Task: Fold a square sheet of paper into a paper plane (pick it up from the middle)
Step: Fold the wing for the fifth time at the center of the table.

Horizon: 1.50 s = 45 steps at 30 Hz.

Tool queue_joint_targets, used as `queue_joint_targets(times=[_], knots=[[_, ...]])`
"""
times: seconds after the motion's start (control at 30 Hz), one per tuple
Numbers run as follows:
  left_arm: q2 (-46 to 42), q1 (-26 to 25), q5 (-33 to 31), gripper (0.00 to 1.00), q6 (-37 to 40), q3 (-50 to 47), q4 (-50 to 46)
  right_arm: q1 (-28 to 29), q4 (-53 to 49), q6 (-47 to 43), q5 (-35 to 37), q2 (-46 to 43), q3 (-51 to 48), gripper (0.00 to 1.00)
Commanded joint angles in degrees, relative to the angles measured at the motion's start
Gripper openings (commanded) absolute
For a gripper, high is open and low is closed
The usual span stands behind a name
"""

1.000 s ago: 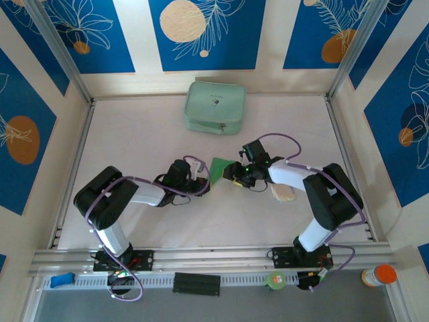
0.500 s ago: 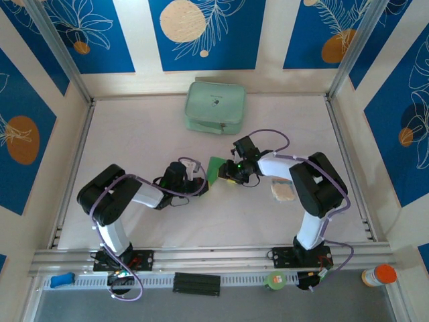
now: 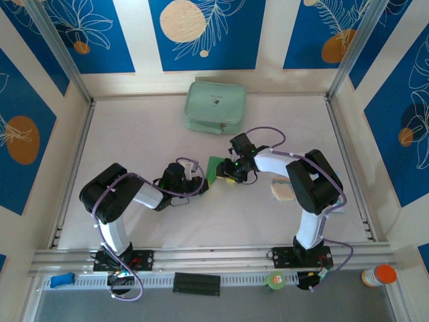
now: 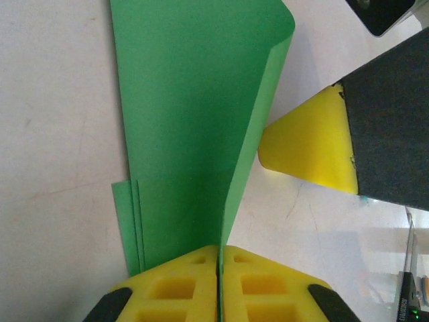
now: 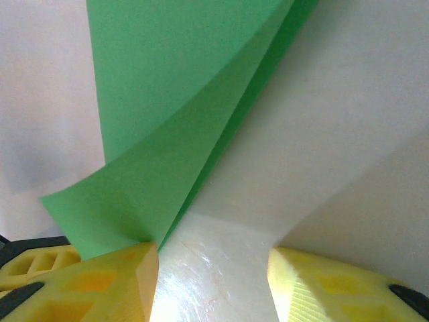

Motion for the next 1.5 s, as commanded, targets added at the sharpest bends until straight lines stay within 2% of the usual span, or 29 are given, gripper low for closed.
queue_joint_targets(times=[0.0,0.27,0.43,0.67,0.97,1.2,1.47], knots=[[1.7,0.5,0.7,0.12,-0.4,-0.9,-0.1,1.6,2.5,-1.4,0.2,4.4,0.8,0.5],[3.4,0.6,0.2,0.15,-1.2,-1.0,0.2,2.4,2.1,-1.9,-0.3,5.6,1.8,0.54],[4.2,1.1,0.7,0.11,-2.8,-1.1,1.1,2.3,2.7,-2.6,-0.6,4.3,1.2,0.54],[4.3,2.0,2.6,0.09,-7.3,-1.7,3.4,1.0,10.3,-5.3,-5.0,-0.3,-4.2,0.54],[4.5,3.1,5.4,0.05,-12.4,-1.1,3.1,0.2,12.5,-5.9,-7.7,-3.2,-4.8,0.54],[3.5,3.1,5.3,0.04,-12.6,-0.2,-1.2,-0.6,19.4,-3.0,-10.4,-7.2,-7.7,0.51],[4.2,3.4,6.0,0.06,-13.7,0.1,-0.5,-0.2,22.6,-1.8,-15.3,-1.1,-4.8,0.39]])
